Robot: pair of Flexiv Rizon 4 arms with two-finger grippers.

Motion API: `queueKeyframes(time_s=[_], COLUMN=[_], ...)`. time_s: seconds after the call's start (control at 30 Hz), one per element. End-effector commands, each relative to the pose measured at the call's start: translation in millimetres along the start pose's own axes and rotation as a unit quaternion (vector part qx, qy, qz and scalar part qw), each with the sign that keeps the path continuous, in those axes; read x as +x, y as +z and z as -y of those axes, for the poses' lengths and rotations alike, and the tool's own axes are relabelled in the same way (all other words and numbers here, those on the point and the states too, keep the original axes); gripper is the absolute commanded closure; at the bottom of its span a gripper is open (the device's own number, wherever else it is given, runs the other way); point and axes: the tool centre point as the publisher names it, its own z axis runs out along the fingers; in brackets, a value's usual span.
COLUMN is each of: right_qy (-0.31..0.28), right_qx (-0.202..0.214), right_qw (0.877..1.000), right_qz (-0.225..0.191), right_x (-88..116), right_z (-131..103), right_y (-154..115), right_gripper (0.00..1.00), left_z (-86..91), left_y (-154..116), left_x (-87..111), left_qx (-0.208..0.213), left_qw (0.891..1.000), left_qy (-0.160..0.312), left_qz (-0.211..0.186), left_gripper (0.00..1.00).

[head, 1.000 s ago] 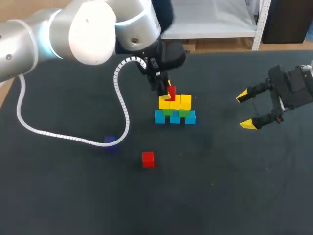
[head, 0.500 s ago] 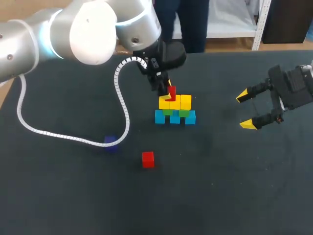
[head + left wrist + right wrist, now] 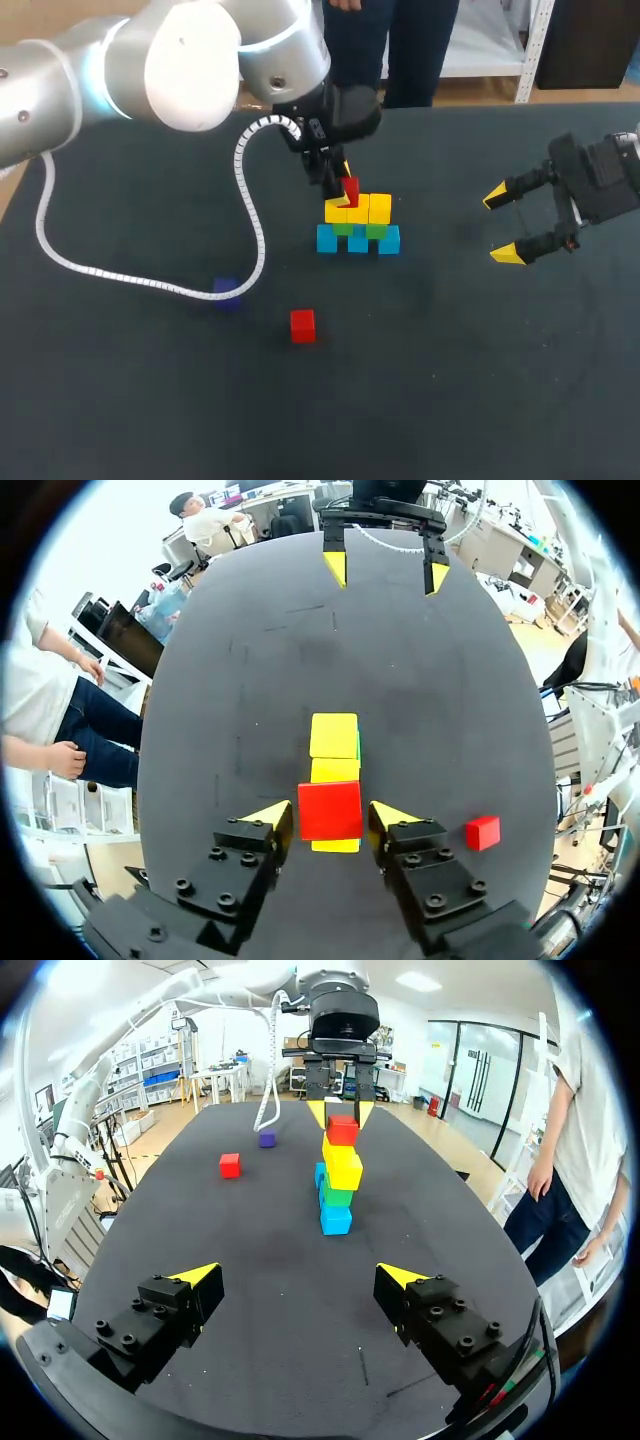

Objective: Place the blue cubes, place green cubes on the blue cubes, place the yellow cubes on the green cubes, then place the red cubes on the yellow cubes, and place purple cube on the red cubes.

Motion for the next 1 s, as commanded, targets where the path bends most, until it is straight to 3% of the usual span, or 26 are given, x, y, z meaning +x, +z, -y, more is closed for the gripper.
queueKeyframes(time_s=[0.03, 0.07, 0.1, 0.37, 0.53, 0.77, 1.0], right_qy=[0.0, 0.0, 0.0, 0.0, 0.0, 0.0, 0.0], right_qx=[0.0, 0.0, 0.0, 0.0, 0.0, 0.0, 0.0], right_qw=[1.0, 1.0, 1.0, 1.0, 1.0, 1.0, 1.0], right_qz=[0.001, 0.001, 0.001, 0.001, 0.001, 0.001, 0.001], right_x=[0.3, 0.3, 0.3, 0.3, 0.3, 0.3, 0.3], right_z=[0.1, 0.1, 0.1, 0.1, 0.1, 0.1, 0.1], right_y=[0.2, 0.2, 0.2, 0.2, 0.2, 0.2, 0.2], right_gripper=[0.0, 0.0, 0.0, 0.0, 0.0, 0.0, 0.0], left_z=[-3.0, -3.0, -2.9, 1.6, 12.0, 27.1, 39.1], left_y=[-0.1, -0.2, -1.6, -34.4, -64.3, -99.3, -112.5], left_x=[-0.7, -0.7, -0.8, 1.7, 14.7, 53.0, 94.7], left_qx=[0.003, 0.003, 0.002, -0.021, -0.036, -0.047, -0.047], left_qw=[1.0, 1.0, 1.0, 0.999, 0.998, 0.994, 0.99], left_qy=[0.001, 0.001, 0.001, 0.01, 0.008, -0.015, -0.028], left_qz=[-0.002, -0.003, -0.002, 0.028, 0.051, 0.098, 0.127], left_gripper=[0.25, 0.17, 0.0, 0.0, 0.0, 0.0, 0.0])
